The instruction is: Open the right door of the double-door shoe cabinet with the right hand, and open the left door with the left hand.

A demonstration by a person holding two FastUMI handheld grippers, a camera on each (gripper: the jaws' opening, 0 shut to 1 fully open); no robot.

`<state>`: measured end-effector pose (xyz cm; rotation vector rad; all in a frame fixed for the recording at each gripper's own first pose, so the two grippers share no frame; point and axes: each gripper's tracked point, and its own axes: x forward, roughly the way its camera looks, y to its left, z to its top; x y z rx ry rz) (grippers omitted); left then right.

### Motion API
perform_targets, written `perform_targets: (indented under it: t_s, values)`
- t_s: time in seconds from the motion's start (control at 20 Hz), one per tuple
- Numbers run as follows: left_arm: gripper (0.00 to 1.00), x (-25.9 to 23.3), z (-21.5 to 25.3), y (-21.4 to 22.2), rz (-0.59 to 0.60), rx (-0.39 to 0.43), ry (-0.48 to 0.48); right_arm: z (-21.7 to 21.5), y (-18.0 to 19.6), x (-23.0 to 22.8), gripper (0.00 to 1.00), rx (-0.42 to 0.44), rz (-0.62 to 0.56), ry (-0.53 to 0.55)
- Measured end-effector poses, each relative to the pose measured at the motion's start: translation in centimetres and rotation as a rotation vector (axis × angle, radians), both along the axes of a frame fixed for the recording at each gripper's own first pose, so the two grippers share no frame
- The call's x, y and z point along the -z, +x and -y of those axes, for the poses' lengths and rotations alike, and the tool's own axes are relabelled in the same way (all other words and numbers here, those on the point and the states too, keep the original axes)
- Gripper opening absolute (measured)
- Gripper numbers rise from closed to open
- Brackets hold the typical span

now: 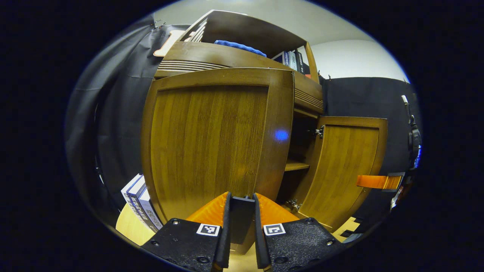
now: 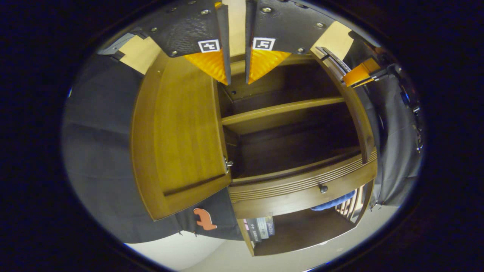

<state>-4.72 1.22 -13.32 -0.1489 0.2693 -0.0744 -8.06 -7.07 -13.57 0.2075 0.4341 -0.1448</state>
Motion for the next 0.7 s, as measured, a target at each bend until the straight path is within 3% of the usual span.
perform_targets:
  t_s: [0.7]
  values:
    - [0.28,-1.2,-3.8,-5.4,-0.032,-0.194,0.08,-5.2,4.2,2.2,0.18,-0.223,-0.023,0.069]
